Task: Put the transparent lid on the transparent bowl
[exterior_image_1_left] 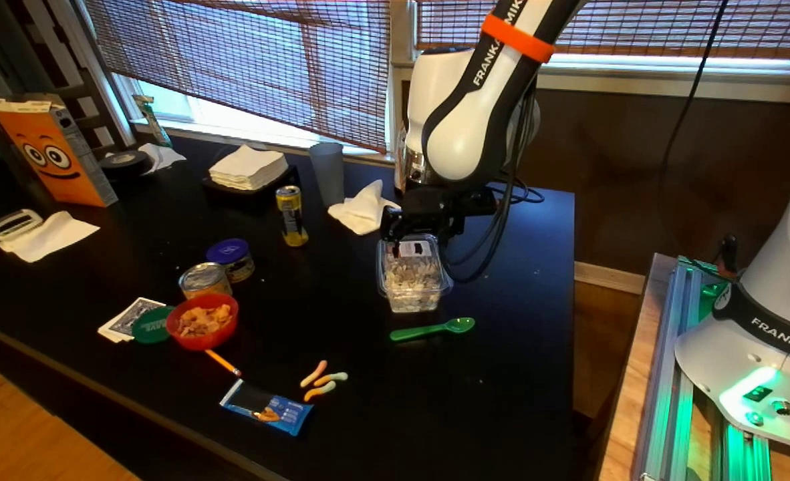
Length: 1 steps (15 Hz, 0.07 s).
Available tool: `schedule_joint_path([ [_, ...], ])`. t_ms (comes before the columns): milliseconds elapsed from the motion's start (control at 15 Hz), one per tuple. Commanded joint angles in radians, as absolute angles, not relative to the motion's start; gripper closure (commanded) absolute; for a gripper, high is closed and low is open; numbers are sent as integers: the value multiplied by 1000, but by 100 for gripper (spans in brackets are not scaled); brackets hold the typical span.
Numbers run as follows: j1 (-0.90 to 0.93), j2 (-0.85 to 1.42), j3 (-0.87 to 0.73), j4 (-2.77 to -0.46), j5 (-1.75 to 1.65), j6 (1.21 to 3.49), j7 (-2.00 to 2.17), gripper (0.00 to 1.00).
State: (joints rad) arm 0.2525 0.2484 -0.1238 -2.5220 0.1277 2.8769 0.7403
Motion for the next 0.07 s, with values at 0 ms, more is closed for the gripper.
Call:
schedule_joint_path([
  [0,229,249,-105,-2521,114,2877,748,0],
])
